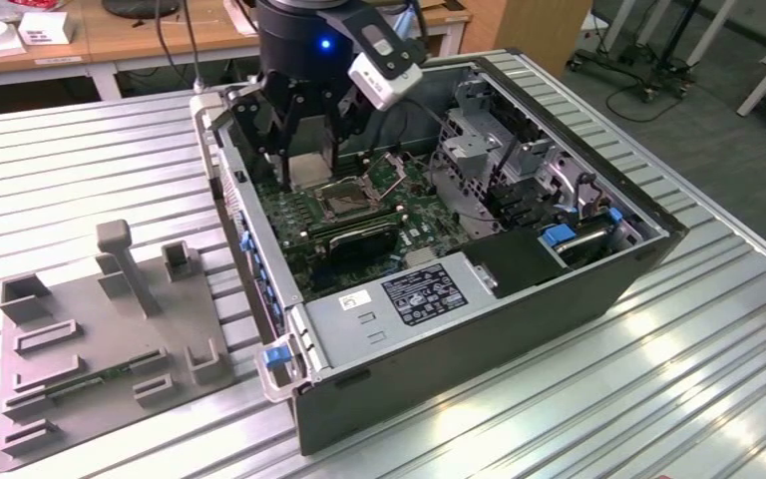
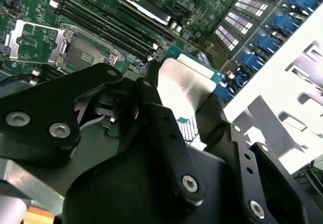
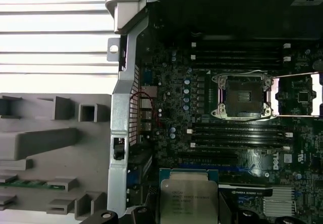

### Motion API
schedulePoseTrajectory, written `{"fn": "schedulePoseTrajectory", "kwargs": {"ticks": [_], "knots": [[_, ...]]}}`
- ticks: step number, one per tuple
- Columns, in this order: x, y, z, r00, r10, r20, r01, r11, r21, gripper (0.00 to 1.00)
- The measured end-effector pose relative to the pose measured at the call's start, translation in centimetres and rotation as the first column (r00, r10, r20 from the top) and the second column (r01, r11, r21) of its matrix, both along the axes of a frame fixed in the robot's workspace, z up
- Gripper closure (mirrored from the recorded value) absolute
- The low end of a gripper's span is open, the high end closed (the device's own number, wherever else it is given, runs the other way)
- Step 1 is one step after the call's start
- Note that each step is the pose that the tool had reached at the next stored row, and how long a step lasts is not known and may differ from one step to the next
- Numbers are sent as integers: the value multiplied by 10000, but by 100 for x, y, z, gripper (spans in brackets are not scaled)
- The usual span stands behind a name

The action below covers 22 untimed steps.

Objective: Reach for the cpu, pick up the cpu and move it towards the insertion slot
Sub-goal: 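Pick up the cpu and move it towards the insertion slot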

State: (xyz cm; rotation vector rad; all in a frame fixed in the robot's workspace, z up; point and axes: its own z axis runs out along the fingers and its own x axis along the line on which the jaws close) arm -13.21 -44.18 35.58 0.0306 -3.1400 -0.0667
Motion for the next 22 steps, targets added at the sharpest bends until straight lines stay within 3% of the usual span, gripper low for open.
{"fn": "schedulePoseTrajectory", "kwargs": {"ticks": [22], "knots": [[188, 0, -3, 10000, -1, 0, 1, 10000, 1, 46]]}}
